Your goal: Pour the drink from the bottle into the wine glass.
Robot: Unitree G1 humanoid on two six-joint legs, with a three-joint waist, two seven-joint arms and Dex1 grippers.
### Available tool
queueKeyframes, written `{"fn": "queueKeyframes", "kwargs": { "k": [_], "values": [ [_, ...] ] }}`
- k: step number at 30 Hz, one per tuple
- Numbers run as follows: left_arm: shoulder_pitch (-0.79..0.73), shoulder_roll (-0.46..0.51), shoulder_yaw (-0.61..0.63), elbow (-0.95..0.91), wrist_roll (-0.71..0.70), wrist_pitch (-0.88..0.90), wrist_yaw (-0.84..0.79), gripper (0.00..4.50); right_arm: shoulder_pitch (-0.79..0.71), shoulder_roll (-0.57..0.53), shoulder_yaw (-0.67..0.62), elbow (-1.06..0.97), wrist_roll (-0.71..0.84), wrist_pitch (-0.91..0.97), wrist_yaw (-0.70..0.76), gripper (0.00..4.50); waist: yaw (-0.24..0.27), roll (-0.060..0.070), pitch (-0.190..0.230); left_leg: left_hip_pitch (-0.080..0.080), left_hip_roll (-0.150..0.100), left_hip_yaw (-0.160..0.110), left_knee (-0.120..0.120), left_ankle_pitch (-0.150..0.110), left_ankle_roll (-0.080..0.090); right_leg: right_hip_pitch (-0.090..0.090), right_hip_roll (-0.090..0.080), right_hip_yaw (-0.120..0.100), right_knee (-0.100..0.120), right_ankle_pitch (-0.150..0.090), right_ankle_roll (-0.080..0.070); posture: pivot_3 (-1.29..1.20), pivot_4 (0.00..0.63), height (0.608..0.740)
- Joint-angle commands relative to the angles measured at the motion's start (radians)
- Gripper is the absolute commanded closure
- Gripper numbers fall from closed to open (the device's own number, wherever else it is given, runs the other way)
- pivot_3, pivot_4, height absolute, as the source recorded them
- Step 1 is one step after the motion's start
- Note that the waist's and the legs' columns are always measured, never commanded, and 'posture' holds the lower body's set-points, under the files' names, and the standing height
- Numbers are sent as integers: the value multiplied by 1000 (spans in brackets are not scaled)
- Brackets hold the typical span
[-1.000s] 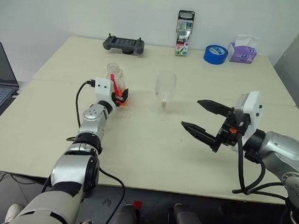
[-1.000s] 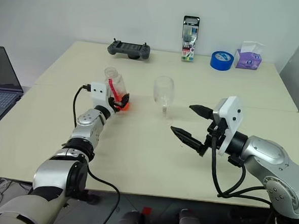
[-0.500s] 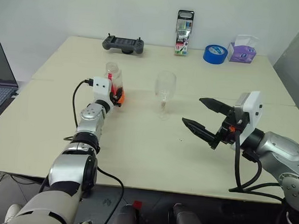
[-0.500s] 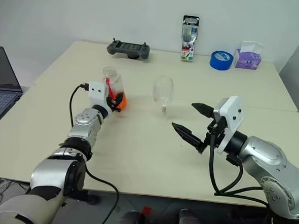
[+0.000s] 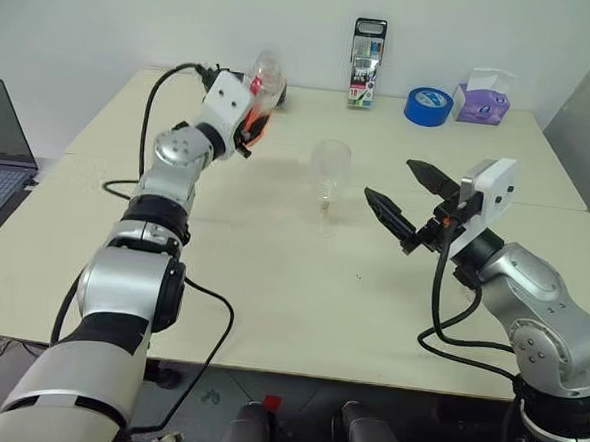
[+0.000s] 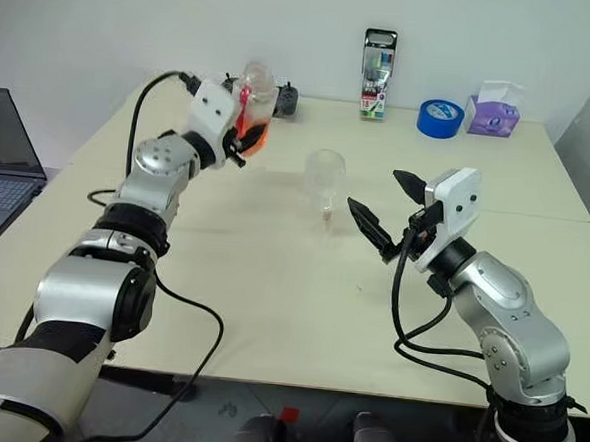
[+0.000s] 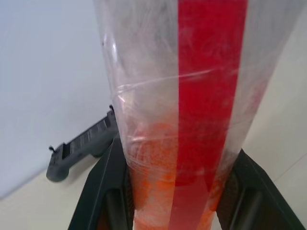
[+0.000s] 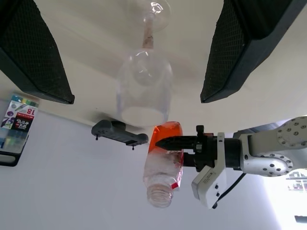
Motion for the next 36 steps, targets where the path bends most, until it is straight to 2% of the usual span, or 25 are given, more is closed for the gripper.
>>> {"fn": "queueKeyframes", "kwargs": {
  "k": [1,11,22,36],
  "values": [
    [-60,25,-58,-10,73,-79,1,2815,-17,13,1,13,-28,-59,28,0,0,0,0,0,0,0,0,0,0,0,0,0,0,0,0,0,150,740],
    [-94,71,-214,2,270,-280,69,2815,-8,46,18,11,-58,-89,51,0,-2,0,0,-1,1,0,0,0,0,-2,1,1,1,0,0,0,150,740],
    [-151,119,-318,37,423,-361,170,2815,-3,65,31,-3,-86,-97,62,0,-2,0,0,-1,0,0,0,0,0,-2,0,0,1,0,0,0,150,740],
    [-196,132,-396,68,534,-408,267,2815,-2,66,32,-45,-93,-72,38,0,-2,0,0,-2,0,0,1,0,0,-2,0,0,2,0,0,0,150,740]
  ]
}}
